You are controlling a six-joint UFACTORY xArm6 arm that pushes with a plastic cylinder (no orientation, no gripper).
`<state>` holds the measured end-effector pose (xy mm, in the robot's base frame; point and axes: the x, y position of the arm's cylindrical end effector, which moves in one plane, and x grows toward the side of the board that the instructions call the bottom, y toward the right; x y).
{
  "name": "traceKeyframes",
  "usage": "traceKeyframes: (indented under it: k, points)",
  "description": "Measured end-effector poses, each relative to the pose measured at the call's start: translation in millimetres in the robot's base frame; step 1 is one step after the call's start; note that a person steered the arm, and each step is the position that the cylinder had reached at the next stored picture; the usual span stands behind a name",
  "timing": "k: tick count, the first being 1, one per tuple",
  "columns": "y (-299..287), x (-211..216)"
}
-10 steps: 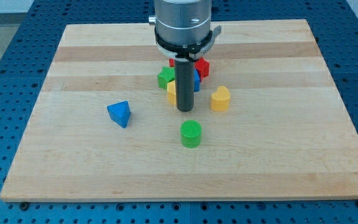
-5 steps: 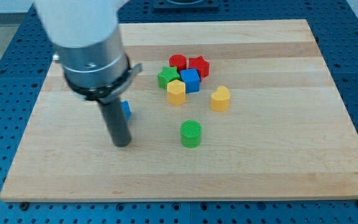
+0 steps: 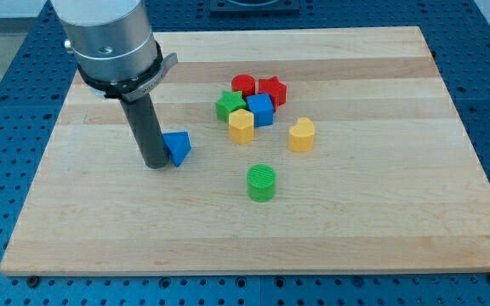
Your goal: Slide the triangle left of the heart
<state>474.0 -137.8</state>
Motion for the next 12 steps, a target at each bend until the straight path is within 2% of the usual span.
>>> traceKeyframes:
  k: [5,6,12]
  points:
    - [0,-50]
    - [4,-39]
    - [121,7]
